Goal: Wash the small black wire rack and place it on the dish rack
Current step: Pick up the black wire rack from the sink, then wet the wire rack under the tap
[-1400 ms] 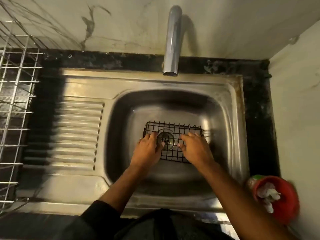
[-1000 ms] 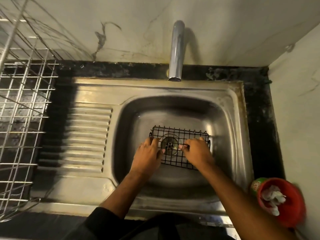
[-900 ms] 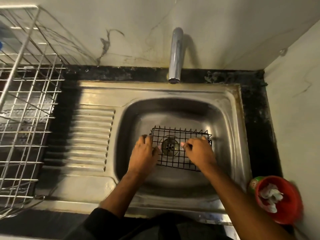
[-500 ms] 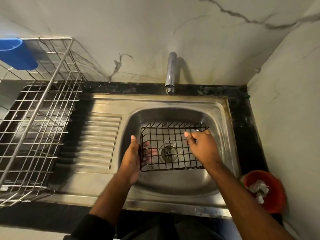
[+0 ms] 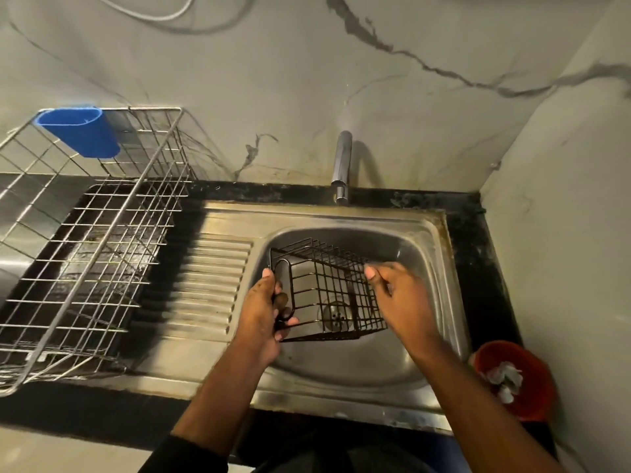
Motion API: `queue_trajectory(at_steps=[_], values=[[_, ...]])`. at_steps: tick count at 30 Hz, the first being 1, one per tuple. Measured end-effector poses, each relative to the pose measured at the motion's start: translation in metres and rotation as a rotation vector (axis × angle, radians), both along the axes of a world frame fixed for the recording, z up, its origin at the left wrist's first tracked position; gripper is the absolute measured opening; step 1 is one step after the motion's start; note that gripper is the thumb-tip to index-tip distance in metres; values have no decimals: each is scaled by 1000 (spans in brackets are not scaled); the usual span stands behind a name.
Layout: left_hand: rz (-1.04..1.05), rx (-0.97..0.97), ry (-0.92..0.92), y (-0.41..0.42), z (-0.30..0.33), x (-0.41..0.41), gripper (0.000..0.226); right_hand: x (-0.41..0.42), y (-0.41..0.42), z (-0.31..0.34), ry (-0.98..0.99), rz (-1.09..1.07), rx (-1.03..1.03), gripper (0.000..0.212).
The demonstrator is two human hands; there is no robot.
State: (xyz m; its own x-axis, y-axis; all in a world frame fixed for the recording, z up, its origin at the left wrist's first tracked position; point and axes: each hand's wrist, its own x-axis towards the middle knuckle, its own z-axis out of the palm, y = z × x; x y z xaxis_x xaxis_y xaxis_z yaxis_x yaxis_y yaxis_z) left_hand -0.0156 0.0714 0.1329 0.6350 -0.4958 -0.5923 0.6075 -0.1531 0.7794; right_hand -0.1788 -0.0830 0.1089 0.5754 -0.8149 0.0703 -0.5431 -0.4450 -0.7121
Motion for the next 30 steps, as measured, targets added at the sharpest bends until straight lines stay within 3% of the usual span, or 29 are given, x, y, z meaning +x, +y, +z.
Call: queue_trajectory(at_steps=[5,12,24,27,30], values=[[-50,53,-36,-4,12,-12,46,-17,8,-16,198,36,72,49],[-70,74,-58,-15,25,-15,45,-5,-6,0,114,-19,104,46],[-65,112,-38,-37,30,13,42,92,-63,13,85,63,75,42],[-59,130,-17,-45,28,23,41,122,-86,7,125,73,84,51],[-75,167,-25,-56,22,34,42,152,-110,-3,180,53,50,45]])
